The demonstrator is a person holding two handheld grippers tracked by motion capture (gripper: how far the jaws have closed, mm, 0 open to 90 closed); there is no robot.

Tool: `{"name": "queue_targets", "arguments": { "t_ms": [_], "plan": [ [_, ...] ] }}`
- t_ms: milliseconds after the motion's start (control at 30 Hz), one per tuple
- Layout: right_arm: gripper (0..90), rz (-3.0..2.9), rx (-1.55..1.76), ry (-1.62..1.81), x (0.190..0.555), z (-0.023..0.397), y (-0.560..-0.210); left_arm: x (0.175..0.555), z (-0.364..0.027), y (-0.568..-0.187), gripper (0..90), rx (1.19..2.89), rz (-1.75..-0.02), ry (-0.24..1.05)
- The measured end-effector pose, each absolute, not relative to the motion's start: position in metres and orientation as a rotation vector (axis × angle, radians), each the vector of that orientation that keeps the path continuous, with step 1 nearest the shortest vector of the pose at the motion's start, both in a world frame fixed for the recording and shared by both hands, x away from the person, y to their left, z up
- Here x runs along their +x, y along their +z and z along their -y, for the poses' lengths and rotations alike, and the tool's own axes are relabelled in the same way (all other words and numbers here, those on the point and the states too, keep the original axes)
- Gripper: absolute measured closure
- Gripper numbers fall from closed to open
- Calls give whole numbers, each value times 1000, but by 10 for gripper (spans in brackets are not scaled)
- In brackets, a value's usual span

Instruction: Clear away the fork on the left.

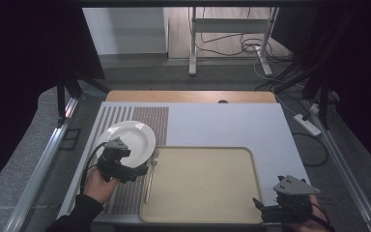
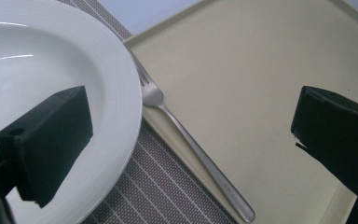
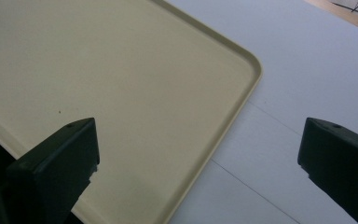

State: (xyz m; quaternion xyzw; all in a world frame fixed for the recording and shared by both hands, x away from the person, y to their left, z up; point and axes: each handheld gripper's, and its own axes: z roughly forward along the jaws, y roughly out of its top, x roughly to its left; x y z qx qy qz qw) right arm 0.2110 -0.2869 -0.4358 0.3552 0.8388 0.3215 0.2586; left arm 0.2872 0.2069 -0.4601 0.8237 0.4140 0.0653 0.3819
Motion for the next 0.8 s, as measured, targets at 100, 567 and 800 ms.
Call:
{"name": "queue_targets", "arguments": {
  "t_ms": [100,567,800],
  "plan": [
    [0,-2274,964,871,211,287,-436,283,-210,-460,0,2081,-1062,170],
    [0,-2275,967,867,211,287,-436,270,-224,-461,0,2035,-1087,194],
    [0,-2275,969,867,211,287,-436,265,-228,-463,0,2043,-1088,197]
  ]
}}
